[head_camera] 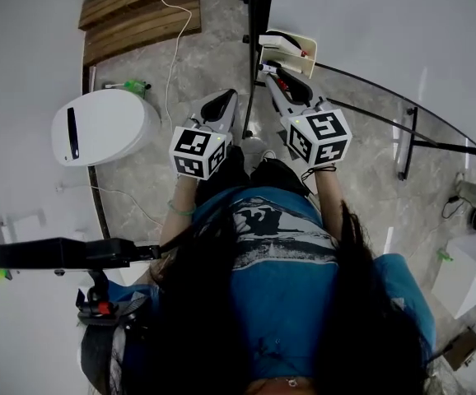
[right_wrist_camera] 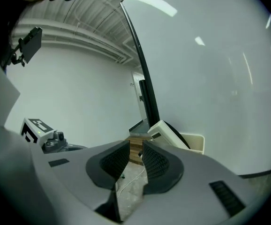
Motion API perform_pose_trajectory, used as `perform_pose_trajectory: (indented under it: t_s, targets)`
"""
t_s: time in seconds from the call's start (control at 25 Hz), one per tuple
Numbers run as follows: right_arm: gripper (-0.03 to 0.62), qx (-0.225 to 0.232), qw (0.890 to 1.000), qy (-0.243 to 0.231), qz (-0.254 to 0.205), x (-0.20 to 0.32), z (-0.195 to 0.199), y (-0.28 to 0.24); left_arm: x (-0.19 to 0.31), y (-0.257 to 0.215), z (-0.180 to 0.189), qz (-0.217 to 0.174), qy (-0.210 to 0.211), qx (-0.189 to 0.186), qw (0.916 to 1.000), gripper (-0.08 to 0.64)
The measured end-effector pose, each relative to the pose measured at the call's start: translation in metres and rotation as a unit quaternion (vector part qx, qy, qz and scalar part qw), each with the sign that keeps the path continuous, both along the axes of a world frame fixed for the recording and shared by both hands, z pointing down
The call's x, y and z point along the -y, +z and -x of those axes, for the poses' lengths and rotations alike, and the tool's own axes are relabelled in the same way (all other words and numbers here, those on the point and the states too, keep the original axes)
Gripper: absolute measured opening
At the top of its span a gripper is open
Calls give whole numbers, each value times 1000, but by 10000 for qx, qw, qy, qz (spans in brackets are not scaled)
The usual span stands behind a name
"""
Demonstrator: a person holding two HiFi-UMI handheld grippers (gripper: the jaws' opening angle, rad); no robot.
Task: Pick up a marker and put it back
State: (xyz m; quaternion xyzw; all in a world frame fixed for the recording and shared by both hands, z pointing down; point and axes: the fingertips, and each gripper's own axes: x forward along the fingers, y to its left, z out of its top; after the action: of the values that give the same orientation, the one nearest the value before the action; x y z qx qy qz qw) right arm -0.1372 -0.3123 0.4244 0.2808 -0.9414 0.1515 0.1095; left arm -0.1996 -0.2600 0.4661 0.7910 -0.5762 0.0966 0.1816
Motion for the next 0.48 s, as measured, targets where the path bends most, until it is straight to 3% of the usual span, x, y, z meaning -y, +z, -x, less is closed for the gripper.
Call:
perform_pose_trajectory:
  t_s: [0.48]
  targets:
    - [83,-103,9977,-603,284,-44,-39,31,-39,26,-51,309,-515,-140,9981,2]
